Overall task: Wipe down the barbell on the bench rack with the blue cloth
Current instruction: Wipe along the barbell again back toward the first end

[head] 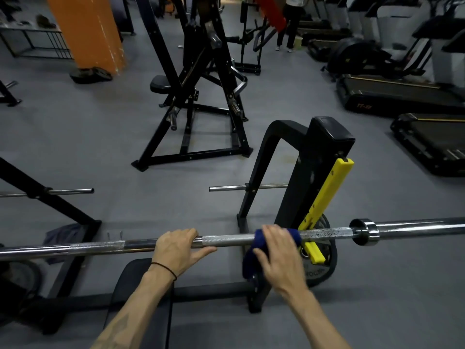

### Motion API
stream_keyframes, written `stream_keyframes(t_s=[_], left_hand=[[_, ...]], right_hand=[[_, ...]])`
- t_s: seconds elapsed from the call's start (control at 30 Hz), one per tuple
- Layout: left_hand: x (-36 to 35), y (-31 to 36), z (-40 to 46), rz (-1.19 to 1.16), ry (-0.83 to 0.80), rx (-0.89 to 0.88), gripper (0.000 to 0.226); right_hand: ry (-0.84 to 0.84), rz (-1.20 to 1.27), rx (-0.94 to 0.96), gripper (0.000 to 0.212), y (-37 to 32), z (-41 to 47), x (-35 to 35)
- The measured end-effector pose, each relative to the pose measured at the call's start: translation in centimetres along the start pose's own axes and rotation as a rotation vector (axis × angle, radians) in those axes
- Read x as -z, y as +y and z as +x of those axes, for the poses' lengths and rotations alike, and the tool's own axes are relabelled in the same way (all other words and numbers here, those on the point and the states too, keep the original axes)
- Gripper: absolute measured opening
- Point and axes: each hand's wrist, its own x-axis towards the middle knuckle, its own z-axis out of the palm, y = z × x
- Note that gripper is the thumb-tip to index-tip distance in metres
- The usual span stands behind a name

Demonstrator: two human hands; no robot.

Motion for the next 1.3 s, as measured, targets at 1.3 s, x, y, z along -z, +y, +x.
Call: stream_keyframes(t_s=[1.3], left_hand=[[-1.0,-1.6,-0.9,-0.032,0.132,-0.112,0.049]], right_hand=[[-0.034,0.04,0.075,0.066,-1.2,0.8,0.1]])
